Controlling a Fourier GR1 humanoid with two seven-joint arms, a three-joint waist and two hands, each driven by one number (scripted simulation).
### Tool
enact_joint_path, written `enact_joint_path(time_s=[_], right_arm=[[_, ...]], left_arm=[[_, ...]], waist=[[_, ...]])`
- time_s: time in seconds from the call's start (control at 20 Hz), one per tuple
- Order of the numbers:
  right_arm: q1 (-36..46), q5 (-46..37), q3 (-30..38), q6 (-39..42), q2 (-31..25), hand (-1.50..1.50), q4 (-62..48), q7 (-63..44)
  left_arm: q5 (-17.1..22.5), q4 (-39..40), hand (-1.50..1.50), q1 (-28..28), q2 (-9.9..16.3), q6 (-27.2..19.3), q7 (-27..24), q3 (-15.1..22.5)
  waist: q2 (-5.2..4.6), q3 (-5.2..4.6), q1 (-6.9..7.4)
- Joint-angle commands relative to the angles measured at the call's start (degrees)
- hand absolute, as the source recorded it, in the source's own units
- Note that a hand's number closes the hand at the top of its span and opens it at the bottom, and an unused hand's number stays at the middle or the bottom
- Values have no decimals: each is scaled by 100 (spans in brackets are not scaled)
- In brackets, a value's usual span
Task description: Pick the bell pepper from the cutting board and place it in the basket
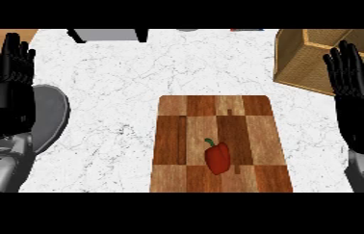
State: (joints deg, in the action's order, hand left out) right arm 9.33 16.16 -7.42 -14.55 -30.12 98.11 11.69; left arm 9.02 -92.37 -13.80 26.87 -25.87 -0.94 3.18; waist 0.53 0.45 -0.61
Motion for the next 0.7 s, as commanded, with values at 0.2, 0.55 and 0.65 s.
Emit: enact_joint_path(time_s=[0.2, 0.55, 0.65], right_arm=[[819, 683, -1442, 1106, 840, 150, 370, -515], [1254, -959, -3895, 1143, 1811, -150, 84, -795], [1338, -1588, -4191, 598, 2027, -150, 151, -1368]], left_arm=[[522, 975, 0, 1008, -609, 779, 939, 946], [699, 1520, 0, 1715, -430, 1410, 1255, 1237], [766, 1322, 0, 1831, -428, 1393, 1374, 1209]], waist=[[-254, -73, 546], [-61, -68, 398], [-7, -62, 244]])
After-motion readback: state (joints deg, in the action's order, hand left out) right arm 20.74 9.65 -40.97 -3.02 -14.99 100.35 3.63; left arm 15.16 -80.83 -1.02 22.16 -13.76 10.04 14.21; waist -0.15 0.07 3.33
